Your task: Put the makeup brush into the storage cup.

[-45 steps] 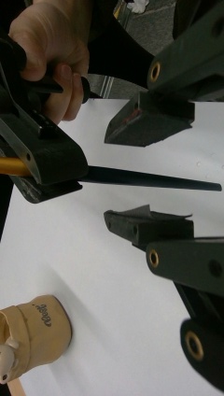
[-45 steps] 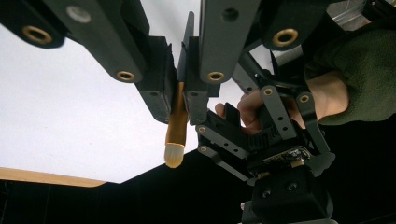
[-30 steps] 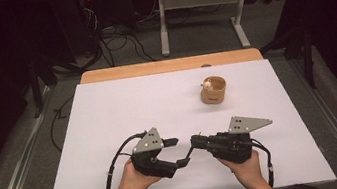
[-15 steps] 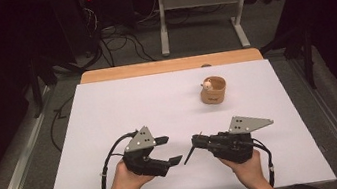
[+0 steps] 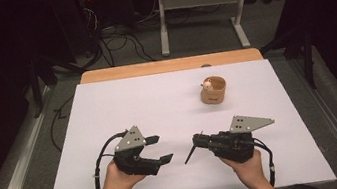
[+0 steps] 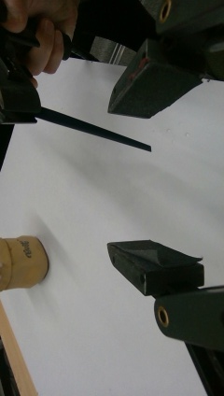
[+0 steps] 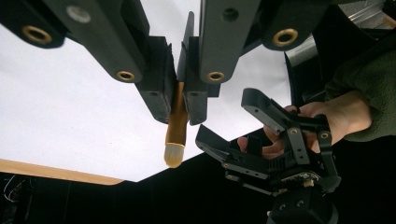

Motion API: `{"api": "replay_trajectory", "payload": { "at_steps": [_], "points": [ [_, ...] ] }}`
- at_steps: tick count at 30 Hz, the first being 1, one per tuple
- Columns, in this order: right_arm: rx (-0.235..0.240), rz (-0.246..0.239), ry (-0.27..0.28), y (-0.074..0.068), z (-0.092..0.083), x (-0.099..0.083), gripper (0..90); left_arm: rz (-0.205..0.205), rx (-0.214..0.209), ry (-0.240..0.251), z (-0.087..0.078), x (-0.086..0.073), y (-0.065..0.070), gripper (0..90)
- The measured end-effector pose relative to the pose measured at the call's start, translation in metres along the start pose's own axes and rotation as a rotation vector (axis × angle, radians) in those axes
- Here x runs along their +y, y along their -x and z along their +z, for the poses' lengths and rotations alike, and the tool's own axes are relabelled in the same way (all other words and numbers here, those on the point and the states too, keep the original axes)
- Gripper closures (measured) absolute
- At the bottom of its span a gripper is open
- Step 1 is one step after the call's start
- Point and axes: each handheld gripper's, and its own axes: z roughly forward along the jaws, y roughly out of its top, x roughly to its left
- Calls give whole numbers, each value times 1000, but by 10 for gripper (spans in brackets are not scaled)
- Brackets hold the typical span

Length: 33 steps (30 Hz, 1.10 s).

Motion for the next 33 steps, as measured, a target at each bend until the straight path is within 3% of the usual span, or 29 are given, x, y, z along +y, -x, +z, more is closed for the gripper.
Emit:
{"api": "replay_trajectory", "payload": {
  "at_steps": [14, 20, 33],
  "points": [
    [-2, 0, -4, 0, 1, 0, 859, -58, 97, 53, -30, -12, -20, 289],
    [-5, 5, -6, 1, 0, 0, 859, -117, 129, 83, -41, -22, -32, 288],
    [-18, 3, -7, 3, -2, 0, 859, -163, 180, 132, -51, -38, -44, 289]
  ]
}}
